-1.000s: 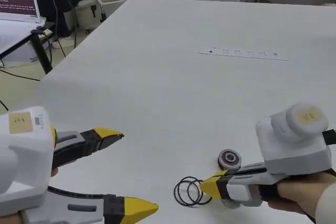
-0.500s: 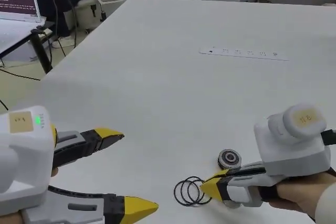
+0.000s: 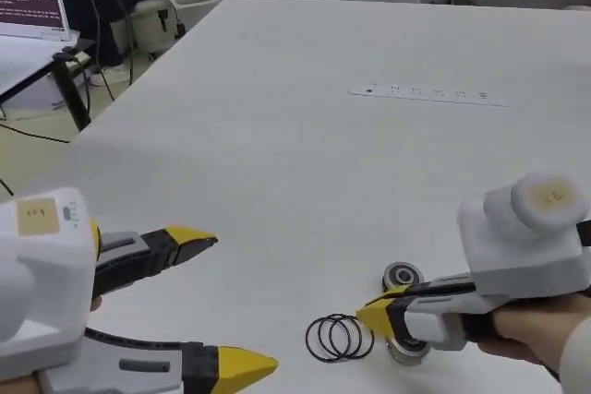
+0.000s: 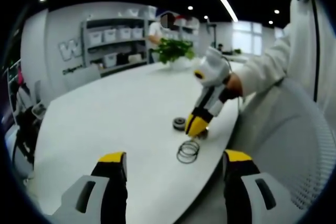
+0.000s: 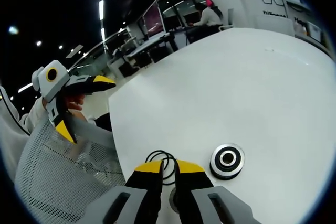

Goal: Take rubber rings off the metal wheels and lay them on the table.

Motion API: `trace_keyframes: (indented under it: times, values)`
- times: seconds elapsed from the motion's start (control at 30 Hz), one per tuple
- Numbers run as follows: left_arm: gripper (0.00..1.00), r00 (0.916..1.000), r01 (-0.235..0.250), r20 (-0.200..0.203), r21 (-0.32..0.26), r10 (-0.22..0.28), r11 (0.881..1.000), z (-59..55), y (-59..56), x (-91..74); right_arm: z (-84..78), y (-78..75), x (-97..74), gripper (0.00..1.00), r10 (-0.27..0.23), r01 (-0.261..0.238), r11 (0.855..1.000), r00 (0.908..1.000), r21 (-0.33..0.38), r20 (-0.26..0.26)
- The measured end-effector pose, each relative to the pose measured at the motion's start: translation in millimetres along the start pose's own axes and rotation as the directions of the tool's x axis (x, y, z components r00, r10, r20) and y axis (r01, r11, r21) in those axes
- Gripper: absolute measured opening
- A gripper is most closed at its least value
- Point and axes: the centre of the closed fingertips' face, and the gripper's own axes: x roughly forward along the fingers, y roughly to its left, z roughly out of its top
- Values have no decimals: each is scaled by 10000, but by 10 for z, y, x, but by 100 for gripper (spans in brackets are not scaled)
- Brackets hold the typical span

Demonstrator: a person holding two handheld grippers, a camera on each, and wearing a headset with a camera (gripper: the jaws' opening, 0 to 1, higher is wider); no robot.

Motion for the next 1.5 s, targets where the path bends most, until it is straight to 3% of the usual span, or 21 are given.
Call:
trace_keyframes:
  times: [0.27,0.77,0.87,0.93,0.97,1.1,1.27,1.5]
  values:
    - [75,9999,44,-91,74,-43,10000,-10,-12,3,156,-169,-131,8,-516,499,9984,9963,256,685]
    - [76,9999,67,-92,276,-65,9996,26,-21,-7,336,-552,-434,10,-1654,1428,9809,9698,1319,1794]
    - [77,9999,107,-102,453,-103,9989,78,-28,-5,319,-610,-459,11,-1803,1547,9771,9666,1465,1820]
    - [78,9993,200,-331,856,-172,9961,96,-41,-1,301,-648,-475,11,-1893,1596,9732,9647,1655,1830]
    - [78,9988,276,-420,1068,-233,9939,126,-47,-1,285,-662,-478,11,-1930,1611,9710,9644,1769,1808]
    - [78,9989,472,-28,1405,-473,9890,379,-65,13,244,-700,-483,12,-2055,1729,9670,9634,1871,1722]
    - [78,9979,617,80,2081,-647,9762,602,-37,50,181,-744,-481,14,-2163,1873,9647,9646,1852,1510]
    - [76,9938,1088,-136,3071,-1100,9454,833,-12,201,104,-760,-465,19,-2113,1915,9686,9702,1587,1186]
